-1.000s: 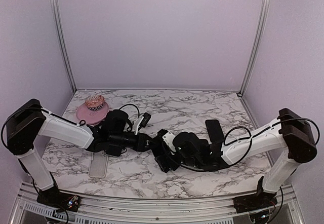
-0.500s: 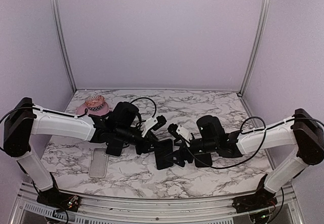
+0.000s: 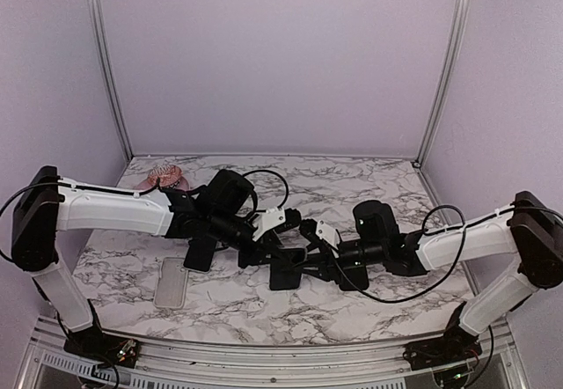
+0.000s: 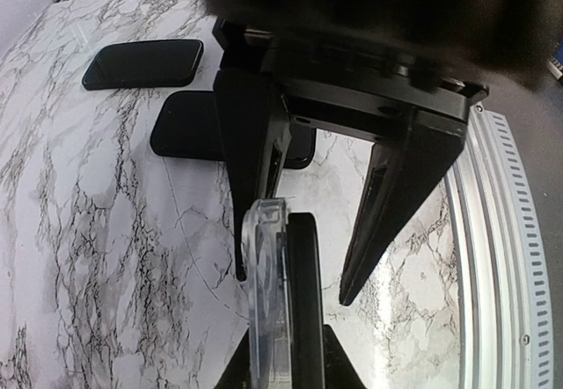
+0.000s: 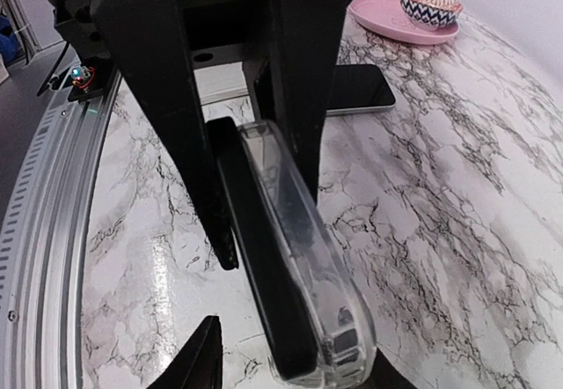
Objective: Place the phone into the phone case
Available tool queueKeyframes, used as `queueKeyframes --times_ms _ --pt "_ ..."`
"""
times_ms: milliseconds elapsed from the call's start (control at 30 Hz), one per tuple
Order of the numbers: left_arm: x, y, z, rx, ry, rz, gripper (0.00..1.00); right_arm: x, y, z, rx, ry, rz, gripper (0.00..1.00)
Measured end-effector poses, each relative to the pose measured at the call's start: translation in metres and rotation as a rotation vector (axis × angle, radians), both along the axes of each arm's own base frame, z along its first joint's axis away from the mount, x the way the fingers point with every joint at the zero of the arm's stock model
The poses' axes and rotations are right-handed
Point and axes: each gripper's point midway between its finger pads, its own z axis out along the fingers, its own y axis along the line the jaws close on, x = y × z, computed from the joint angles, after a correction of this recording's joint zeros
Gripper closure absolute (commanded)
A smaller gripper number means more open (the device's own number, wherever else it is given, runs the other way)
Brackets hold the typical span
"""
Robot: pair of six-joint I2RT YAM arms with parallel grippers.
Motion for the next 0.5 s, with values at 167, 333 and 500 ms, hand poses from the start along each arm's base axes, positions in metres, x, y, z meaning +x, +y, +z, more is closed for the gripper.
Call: queueKeyframes --times_ms 167,333,500 --pt "-0.0013 -0.0002 0.0 0.008 -0.023 -0.03 0.94 0.0024 -0.0005 0.0013 -0.002 -0.055 0.017 0.84" --pt "-0.003 0.0 0.0 0.01 -0.055 -0.068 0.67 -0.0008 0.0001 -0.0006 -0.009 -0.084 0.053 0.9" --pt "-0.0013 0.0043 -0.0056 0.031 -0.049 -0.062 0.32 -0.0017 0.0014 -0.0013 -0.017 -0.128 0.082 0.9"
